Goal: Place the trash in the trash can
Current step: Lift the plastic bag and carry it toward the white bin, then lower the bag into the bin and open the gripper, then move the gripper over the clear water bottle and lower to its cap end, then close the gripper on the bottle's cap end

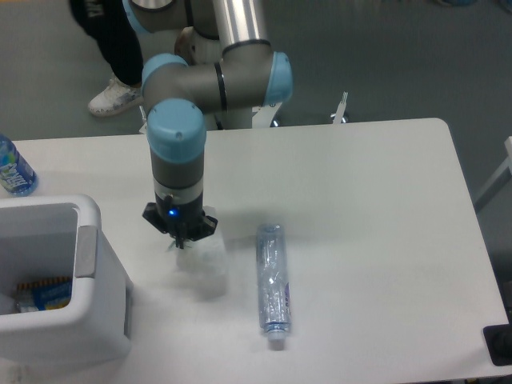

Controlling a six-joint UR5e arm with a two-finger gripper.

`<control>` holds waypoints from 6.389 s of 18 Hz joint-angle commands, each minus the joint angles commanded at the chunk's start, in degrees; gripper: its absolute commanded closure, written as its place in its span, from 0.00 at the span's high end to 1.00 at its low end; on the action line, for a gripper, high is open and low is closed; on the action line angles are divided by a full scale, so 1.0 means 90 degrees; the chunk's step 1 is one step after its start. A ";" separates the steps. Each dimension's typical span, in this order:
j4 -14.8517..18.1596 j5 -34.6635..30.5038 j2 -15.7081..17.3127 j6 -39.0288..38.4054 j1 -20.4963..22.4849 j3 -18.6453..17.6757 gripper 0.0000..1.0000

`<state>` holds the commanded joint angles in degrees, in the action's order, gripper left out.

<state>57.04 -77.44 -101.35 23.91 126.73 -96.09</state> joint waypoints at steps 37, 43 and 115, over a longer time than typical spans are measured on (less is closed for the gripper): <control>-0.0497 0.1242 -0.0467 -0.2960 -0.1484 0.2121 0.87; -0.0635 0.1115 -0.0371 -0.2959 -0.1075 0.2151 1.00; -0.0674 -0.1346 -0.3271 -0.1368 0.0762 0.2043 0.27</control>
<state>50.98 -89.56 -130.78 11.60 133.59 -77.70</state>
